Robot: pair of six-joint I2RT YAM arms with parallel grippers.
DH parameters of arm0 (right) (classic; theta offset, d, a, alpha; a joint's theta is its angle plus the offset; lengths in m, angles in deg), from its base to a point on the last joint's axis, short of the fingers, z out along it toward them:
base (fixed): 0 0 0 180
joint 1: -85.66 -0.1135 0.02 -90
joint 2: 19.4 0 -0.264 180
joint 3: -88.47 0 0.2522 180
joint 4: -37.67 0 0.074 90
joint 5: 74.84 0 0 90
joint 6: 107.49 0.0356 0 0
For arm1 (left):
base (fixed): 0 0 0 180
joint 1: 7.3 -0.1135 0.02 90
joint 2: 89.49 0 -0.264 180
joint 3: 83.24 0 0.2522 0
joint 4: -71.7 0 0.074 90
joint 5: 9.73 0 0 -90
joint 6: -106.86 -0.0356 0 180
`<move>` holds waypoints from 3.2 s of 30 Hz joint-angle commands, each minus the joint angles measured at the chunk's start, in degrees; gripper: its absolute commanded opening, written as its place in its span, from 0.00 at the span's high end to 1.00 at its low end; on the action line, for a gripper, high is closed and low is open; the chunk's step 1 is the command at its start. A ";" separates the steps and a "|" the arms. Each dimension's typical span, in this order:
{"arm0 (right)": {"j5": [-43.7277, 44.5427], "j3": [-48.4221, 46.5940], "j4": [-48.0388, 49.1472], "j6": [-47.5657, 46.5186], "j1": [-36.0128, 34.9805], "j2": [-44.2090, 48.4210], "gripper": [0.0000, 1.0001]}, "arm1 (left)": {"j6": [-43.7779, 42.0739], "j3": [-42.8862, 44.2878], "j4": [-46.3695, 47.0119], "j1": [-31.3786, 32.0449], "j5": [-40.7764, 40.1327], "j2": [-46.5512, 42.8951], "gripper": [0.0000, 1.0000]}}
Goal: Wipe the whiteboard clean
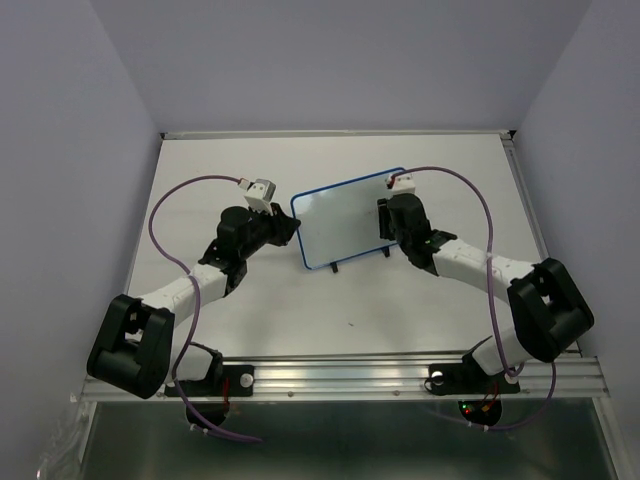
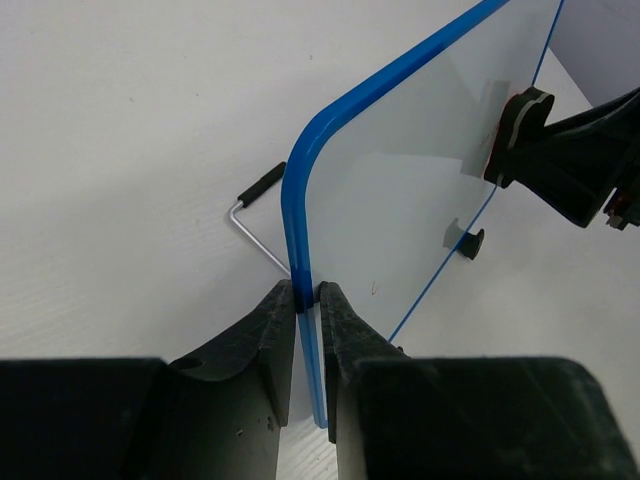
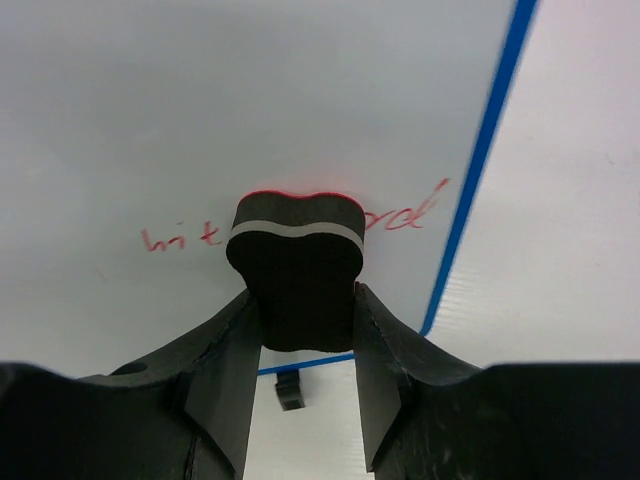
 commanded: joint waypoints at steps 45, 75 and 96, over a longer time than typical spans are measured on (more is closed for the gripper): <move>1.37 -16.66 3.94 -2.16 -18.56 -14.85 0.99 | -1.82 -0.39 0.24 -0.07 0.21 -0.52 1.00; 5.85 -15.33 3.14 3.55 -18.03 -12.74 0.99 | -2.34 -0.04 0.24 -0.07 1.53 0.09 1.00; -2.16 -8.57 21.16 4.16 -17.50 -12.22 0.99 | -2.43 -0.04 0.33 -0.07 1.89 0.09 1.00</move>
